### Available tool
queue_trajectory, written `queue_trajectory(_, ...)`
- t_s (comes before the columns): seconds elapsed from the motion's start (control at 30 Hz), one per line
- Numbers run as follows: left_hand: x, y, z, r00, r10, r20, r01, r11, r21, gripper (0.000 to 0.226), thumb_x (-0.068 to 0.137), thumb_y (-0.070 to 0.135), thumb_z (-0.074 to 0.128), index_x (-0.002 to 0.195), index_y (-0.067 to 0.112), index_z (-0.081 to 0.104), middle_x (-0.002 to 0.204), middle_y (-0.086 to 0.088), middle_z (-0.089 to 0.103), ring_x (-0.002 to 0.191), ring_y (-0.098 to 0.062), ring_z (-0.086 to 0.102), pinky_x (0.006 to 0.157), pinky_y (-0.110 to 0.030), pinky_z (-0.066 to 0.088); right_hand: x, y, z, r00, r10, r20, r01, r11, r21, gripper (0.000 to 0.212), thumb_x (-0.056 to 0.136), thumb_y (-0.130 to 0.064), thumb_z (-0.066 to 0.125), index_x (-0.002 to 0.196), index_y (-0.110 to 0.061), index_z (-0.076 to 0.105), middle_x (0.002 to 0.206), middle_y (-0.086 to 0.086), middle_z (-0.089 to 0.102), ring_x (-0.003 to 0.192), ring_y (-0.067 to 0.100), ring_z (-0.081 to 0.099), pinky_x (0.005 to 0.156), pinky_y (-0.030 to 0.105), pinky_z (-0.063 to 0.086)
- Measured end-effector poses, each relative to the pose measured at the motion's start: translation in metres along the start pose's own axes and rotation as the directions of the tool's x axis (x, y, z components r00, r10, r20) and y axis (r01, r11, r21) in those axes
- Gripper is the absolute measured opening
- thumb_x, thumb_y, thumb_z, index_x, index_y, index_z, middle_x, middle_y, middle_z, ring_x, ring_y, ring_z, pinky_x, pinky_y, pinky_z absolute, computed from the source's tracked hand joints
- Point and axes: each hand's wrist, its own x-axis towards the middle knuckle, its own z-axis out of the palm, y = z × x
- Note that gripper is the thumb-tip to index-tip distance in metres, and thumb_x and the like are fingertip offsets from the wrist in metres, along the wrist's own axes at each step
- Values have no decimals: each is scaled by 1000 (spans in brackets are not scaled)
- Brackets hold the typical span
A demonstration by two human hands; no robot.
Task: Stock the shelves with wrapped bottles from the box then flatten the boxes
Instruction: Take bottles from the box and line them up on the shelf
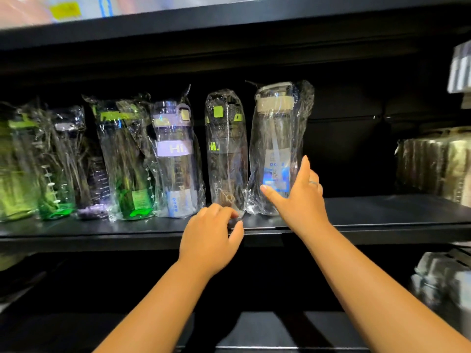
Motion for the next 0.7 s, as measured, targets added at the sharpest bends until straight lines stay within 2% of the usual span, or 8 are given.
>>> queue_trajectory(0.1,-25,-12,-3,997,14,-76,-9,997,73,52,87,55,38,120,24,64,118,5,62,111,-19,58,98,-37,44,-42,-6,5,997,-78,-25,72,976,-203,98,86,-65,57,157,-19,7,163,10,12,149,30,12,121,50,15)
queue_trajectory(0.27,-93,-46,-13,992,1,-124,16,991,135,59,86,53,43,128,16,61,138,-6,56,133,-29,49,115,-49,35,-129,-20,40,970,-195,149,239,888,-392,84,91,-67,42,157,-26,8,165,5,-2,151,28,-10,119,54,-4)
queue_trajectory(0.3,-111,-57,-15,992,-3,-128,22,988,153,58,85,52,45,128,15,61,139,-7,55,135,-30,48,115,-51,34,-148,-22,52,959,-214,184,273,869,-413,84,91,-67,43,157,-26,11,165,7,0,151,31,-8,119,56,-2)
queue_trajectory(0.37,-152,-81,-16,993,-26,-117,46,984,175,55,85,48,50,127,15,62,137,-7,56,136,-31,46,115,-51,33,-191,-25,78,941,-227,250,321,831,-454,81,88,-65,49,154,-23,27,163,12,16,150,37,8,116,62,11)
queue_trajectory(0.5,-251,-128,-13,988,-153,14,147,971,188,54,83,45,56,126,15,64,136,-7,58,136,-30,46,115,-52,34,-287,-25,138,867,-125,482,370,809,-456,78,84,-66,46,145,-18,48,154,17,38,142,43,34,106,68,31)
queue_trajectory(0.57,-307,-153,-10,972,-216,96,195,963,188,53,81,44,55,125,15,65,135,-8,60,135,-30,48,115,-51,33,-334,-28,165,821,-93,563,395,806,-442,78,85,-66,46,148,-19,44,157,17,32,144,43,29,108,69,28)
queue_trajectory(0.67,-389,-192,-9,944,-284,169,255,951,174,53,77,41,55,118,11,68,129,-13,63,126,-35,54,109,-53,37,-393,-37,200,702,28,712,375,835,-403,81,93,-65,43,158,-29,10,166,7,-5,152,33,-8,116,61,-2)
queue_trajectory(0.7,-413,-205,-11,931,-308,195,272,944,189,54,75,42,55,117,11,68,127,-14,63,124,-36,56,107,-53,38,-413,-39,210,673,51,738,363,846,-391,82,92,-64,46,157,-29,11,166,7,-4,152,33,-7,117,61,-2)
